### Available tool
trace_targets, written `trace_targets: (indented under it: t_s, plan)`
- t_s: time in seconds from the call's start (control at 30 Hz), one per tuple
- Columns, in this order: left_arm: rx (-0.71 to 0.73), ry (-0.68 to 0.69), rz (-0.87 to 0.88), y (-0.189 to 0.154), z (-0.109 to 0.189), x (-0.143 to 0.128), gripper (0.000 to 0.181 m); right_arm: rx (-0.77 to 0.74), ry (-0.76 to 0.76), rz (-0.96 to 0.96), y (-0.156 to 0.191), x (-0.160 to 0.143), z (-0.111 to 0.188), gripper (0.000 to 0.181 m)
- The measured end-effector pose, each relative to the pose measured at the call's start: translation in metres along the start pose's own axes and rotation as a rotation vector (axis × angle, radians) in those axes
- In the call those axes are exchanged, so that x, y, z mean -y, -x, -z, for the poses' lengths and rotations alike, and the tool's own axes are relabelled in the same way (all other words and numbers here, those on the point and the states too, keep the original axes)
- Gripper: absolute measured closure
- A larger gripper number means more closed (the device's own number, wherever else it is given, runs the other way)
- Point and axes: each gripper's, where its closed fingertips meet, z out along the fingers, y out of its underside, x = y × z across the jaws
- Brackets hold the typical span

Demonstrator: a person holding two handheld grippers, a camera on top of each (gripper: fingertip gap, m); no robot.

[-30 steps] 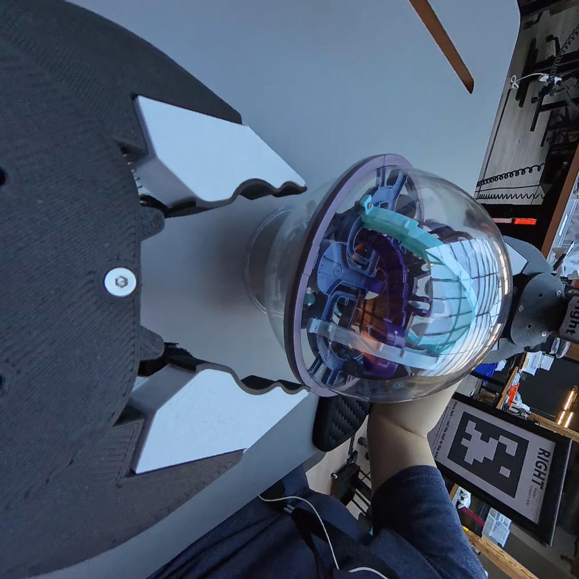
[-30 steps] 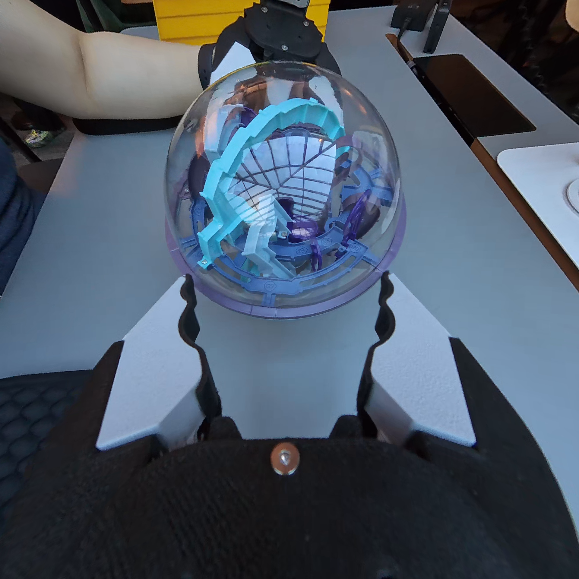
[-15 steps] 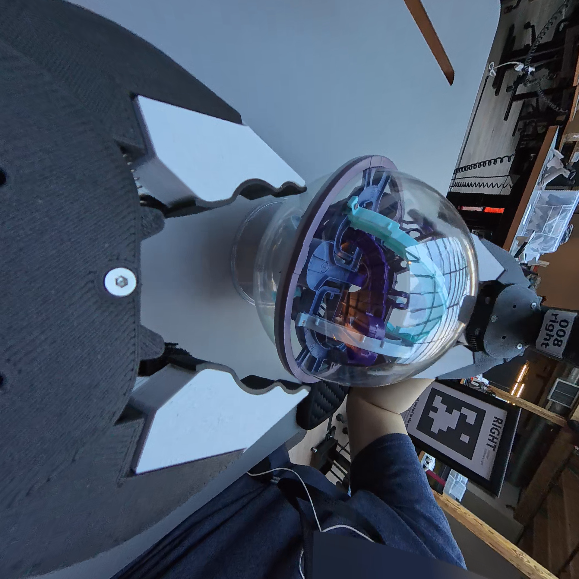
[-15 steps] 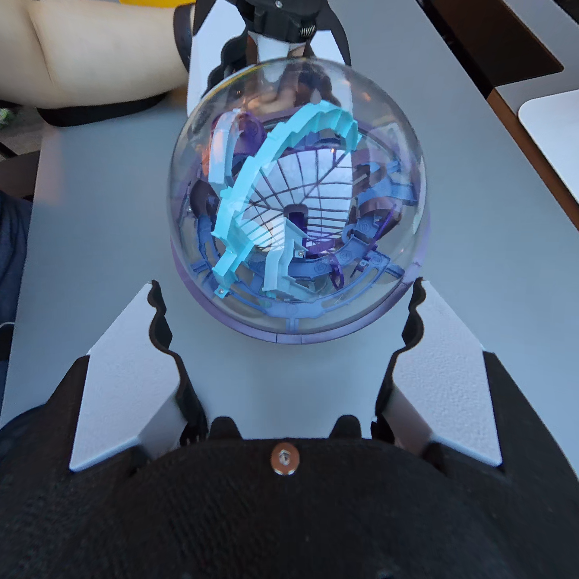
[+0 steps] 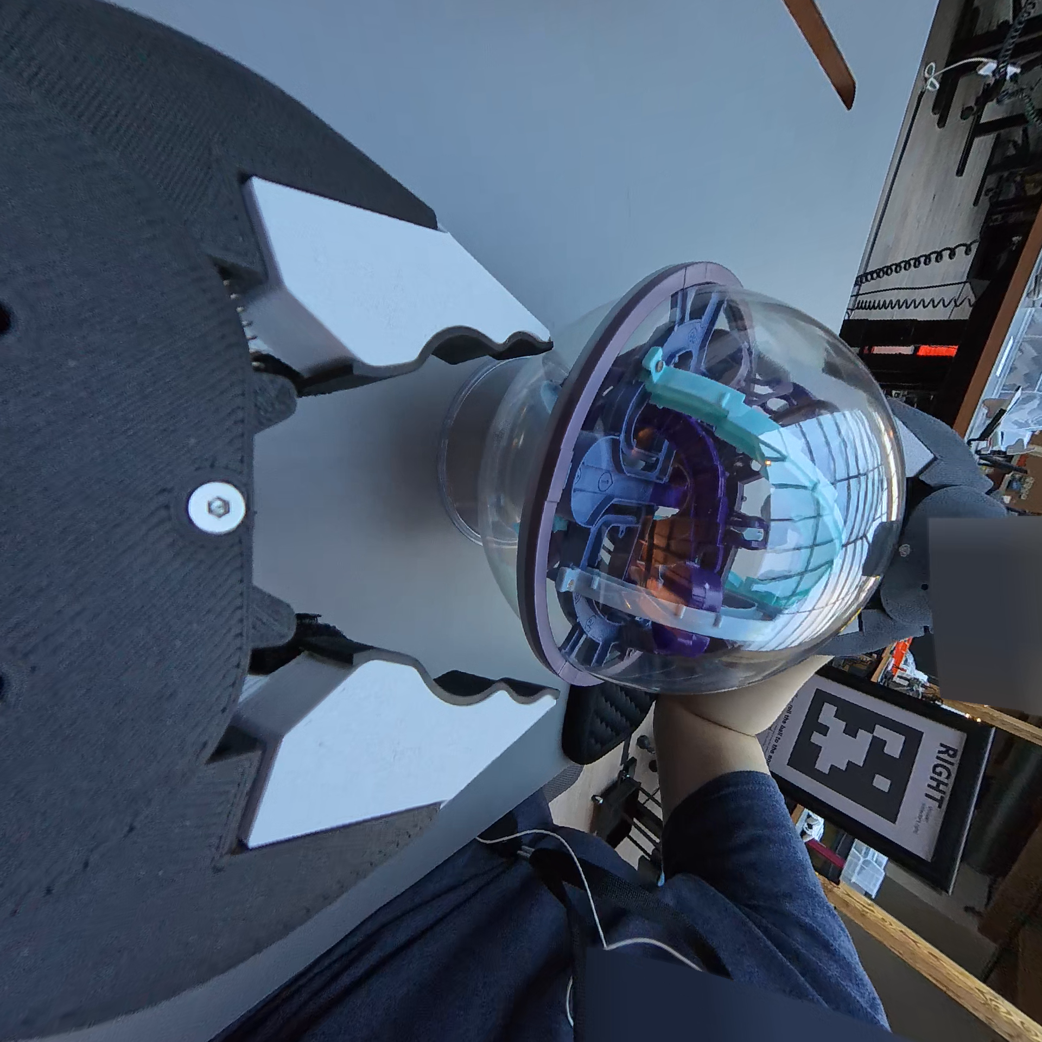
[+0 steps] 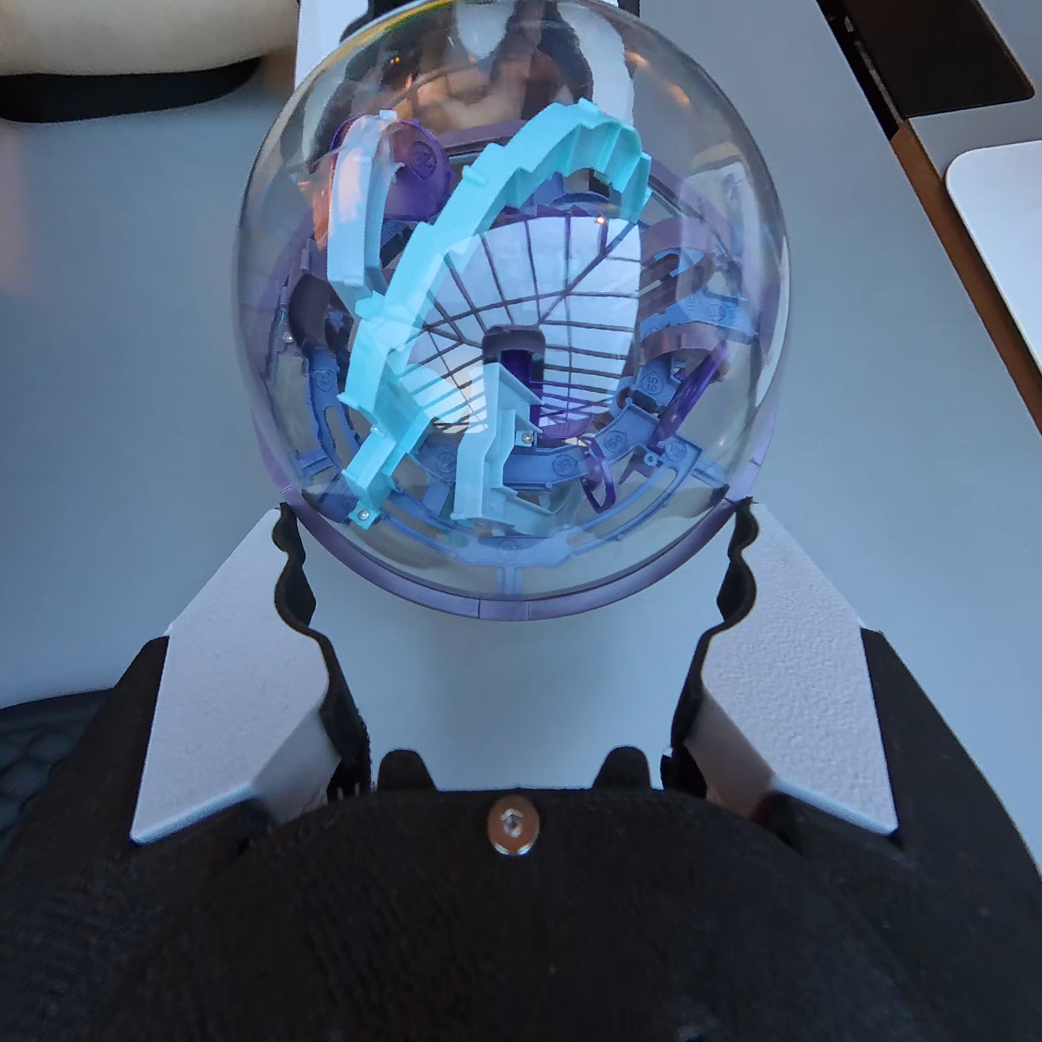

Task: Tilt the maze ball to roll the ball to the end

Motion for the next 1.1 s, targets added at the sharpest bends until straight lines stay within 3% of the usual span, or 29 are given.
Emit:
trace_targets:
  t_s: [0.17,0.63,1.1]
  plan:
    - [0.031,-0.038,0.009,0.007,-0.001,0.005,0.064,-0.021,0.032,0.043,-0.001,-0.004,-0.002,0.033]
    - [0.026,0.016,-0.009,0.004,-0.015,-0.008,0.057,-0.025,0.024,0.071,-0.002,-0.004,-0.003,0.032]
    - [-0.003,0.038,-0.006,0.0,-0.008,-0.01,0.061,-0.048,0.028,0.081,-0.009,-0.009,0.002,0.033]
